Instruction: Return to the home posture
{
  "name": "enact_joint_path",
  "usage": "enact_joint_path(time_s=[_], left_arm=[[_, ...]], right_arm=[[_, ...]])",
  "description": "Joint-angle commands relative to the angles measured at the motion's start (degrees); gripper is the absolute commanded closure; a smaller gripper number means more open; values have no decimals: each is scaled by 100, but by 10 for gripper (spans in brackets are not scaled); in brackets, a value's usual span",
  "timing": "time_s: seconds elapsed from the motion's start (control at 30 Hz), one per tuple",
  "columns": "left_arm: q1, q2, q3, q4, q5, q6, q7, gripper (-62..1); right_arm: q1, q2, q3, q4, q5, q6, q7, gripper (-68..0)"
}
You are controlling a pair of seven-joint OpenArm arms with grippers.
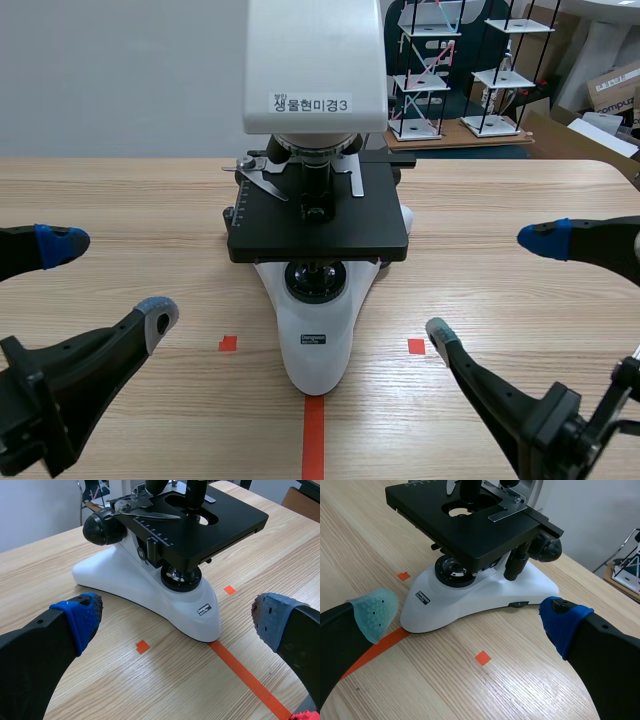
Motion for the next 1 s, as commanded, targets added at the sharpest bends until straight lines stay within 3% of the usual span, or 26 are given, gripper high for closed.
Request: enact_joint_path(time_s=[0.0, 0.97], left_arm=[[11, 44, -46, 105, -35, -11, -72, -623], [11, 44, -46, 105, -35, -11, -72, -623]], right_arm=[[50, 59, 70, 15, 24, 22, 103, -624], [52, 61, 90, 15, -76, 20, 81, -623]])
